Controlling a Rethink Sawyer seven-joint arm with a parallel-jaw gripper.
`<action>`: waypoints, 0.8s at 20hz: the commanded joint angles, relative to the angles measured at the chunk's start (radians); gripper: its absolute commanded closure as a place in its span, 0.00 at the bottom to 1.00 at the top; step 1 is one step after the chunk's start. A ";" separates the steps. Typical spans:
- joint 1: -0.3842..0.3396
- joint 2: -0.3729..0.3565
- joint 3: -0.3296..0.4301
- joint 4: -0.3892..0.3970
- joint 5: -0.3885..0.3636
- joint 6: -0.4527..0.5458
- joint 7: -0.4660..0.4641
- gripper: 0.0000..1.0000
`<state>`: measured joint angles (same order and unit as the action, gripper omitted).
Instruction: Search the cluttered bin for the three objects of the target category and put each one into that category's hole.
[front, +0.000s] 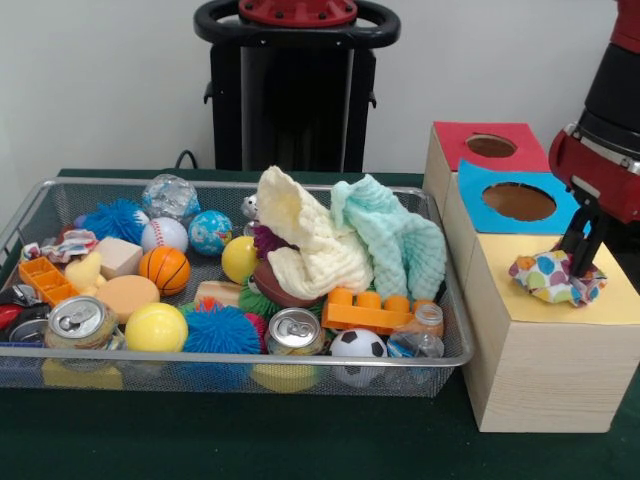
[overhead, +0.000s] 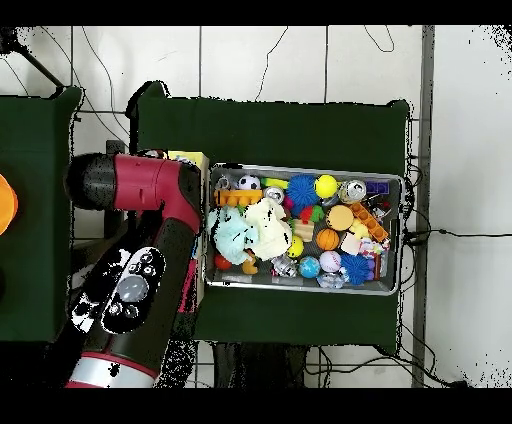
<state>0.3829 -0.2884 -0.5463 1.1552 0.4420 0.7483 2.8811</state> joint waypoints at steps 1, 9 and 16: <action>-0.015 0.056 0.032 0.073 0.027 0.068 0.259 1.00; -0.023 0.049 0.045 0.080 0.035 0.067 0.250 1.00; -0.045 0.027 0.095 0.101 0.053 0.086 0.209 0.00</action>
<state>0.3823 -0.2828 -0.5480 1.1552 0.4492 0.7483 2.8811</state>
